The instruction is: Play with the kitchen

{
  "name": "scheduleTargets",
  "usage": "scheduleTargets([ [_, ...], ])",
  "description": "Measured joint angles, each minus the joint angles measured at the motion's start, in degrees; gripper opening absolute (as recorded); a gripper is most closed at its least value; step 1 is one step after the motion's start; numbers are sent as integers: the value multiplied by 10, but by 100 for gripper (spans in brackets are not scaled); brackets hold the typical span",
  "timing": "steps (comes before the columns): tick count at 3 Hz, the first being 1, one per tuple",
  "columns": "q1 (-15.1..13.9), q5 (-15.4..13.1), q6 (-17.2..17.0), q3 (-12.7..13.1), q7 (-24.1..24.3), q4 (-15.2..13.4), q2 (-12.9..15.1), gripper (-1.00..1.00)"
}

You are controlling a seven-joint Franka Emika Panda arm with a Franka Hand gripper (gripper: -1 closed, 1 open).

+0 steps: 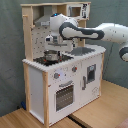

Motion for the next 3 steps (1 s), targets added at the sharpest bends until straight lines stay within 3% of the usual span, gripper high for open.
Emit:
scheduleTargets([
  [1, 0, -4, -48, -4, 26, 15, 15, -100],
  [3, 1, -23, -139, -5, 88, 15, 56, -100],
])
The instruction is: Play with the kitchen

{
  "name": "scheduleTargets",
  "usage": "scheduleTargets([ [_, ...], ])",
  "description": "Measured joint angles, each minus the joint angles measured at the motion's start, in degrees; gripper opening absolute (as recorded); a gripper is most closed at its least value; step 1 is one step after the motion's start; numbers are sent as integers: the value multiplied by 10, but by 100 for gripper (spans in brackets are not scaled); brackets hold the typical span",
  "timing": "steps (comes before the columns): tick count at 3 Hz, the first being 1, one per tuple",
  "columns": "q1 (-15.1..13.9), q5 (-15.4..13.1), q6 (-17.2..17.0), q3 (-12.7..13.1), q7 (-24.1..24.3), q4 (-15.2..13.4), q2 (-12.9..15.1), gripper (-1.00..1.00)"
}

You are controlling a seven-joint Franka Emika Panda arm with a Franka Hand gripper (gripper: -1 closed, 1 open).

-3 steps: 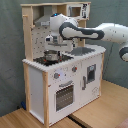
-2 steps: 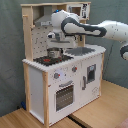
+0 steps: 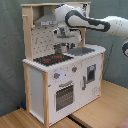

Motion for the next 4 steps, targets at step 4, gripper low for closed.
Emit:
scheduleTargets([
  [4, 0, -80, -172, -20, 138, -4, 34, -100],
])
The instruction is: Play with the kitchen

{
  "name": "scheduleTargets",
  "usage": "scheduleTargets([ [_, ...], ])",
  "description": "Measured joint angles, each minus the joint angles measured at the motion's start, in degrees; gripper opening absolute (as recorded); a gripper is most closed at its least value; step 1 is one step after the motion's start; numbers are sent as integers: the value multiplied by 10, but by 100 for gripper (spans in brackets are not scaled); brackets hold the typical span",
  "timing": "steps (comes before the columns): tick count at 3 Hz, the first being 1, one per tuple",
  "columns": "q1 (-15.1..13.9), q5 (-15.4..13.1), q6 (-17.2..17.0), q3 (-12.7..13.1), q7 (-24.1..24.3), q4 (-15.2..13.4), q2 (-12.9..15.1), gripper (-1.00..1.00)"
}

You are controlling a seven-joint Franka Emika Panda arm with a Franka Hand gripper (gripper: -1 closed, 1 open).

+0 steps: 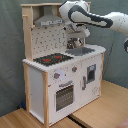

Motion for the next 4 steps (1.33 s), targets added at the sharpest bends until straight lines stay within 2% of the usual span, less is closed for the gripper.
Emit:
scheduleTargets([
  [1, 10, -18, -25, 0, 49, 0, 1, -100],
  [2, 37, -32, 4, 0, 88, -2, 1, -100],
  [3, 38, -32, 61, 1, 86, -20, 1, -100],
  [4, 42, -36, 110, 1, 86, -54, 14, -100],
])
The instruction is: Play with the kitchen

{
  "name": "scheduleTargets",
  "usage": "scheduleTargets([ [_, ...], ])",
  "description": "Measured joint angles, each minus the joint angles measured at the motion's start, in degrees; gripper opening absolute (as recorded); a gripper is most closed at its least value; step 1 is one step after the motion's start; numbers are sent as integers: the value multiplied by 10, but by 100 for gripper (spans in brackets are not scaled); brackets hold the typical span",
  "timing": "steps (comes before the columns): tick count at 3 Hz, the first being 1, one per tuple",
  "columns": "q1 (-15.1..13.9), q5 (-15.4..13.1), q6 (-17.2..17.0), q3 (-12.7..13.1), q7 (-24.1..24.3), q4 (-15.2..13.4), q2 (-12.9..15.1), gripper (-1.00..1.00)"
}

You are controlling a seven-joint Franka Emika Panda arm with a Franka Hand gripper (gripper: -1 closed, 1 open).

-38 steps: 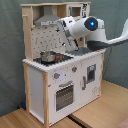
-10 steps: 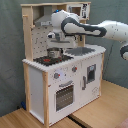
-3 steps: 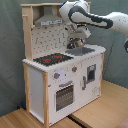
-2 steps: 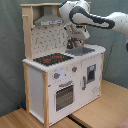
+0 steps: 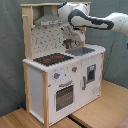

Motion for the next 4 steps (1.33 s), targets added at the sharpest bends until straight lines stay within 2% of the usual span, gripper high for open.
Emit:
scheduleTargets([
  [4, 74, -58, 100, 0, 40, -183, 120, -100],
])
